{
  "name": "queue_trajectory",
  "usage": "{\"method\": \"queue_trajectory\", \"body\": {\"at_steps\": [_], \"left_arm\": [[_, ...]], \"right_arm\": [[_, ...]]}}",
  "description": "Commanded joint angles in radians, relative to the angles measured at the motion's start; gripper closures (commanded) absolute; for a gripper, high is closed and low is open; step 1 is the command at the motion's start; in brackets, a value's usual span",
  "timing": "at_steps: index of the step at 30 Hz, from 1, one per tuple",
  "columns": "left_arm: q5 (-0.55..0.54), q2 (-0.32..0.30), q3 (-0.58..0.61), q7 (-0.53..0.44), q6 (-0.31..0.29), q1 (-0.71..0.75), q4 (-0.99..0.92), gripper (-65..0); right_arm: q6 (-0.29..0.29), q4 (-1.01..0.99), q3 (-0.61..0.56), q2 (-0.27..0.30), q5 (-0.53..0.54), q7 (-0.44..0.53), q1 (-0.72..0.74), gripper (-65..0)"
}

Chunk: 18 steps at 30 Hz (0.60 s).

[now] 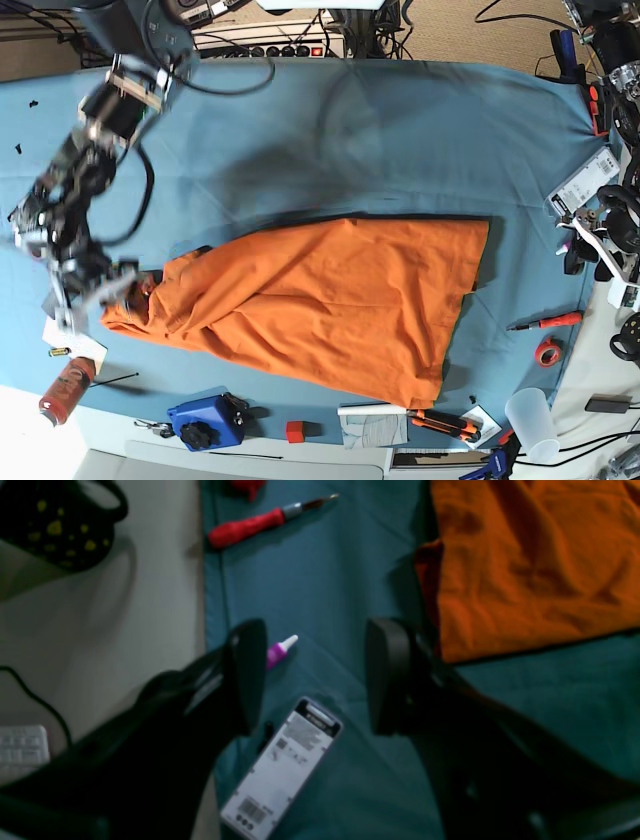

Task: Layout the t-shirt on the table in an organized manner, then fold the t-shirt properly
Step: 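Grasp the bunched shirt corner with the right gripper and pull it outward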

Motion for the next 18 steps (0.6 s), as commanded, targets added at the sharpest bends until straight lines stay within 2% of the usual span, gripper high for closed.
{"method": "queue_trajectory", "body": {"at_steps": [1, 3, 5, 7, 11, 14, 18], "left_arm": [[-0.006, -0.020, -0.007, -0.023, 0.003, -0.016, 0.014, -29.4], [-0.006, -0.020, -0.007, -0.023, 0.003, -0.016, 0.014, -29.4], [-0.007, -0.020, -0.007, -0.023, 0.003, -0.016, 0.014, -29.4], [-0.007, -0.020, -0.007, -0.023, 0.003, -0.016, 0.014, -29.4], [-0.006, -0.020, -0.007, -0.023, 0.003, -0.016, 0.014, -29.4], [-0.006, -0.020, -0.007, -0.023, 0.003, -0.016, 0.014, -29.4], [-0.006, -0.020, -0.007, -0.023, 0.003, -0.016, 0.014, -29.4]], "right_arm": [[0.016, 0.017, -0.004, 0.023, 0.019, 0.040, -0.005, -28.0], [0.029, 0.016, -0.016, 0.042, 0.003, 0.093, -0.074, -28.0], [0.027, 0.016, -0.041, 0.062, -0.041, 0.189, -0.126, -28.0], [0.003, 0.016, -0.067, 0.066, -0.110, 0.270, -0.154, -28.0], [-0.048, -0.040, -0.124, 0.066, -0.224, 0.333, -0.144, -28.0], [-0.053, -0.146, -0.166, 0.066, -0.293, 0.414, -0.116, -28.0], [-0.053, -0.304, -0.224, 0.066, -0.306, 0.430, -0.046, -28.0]]}}
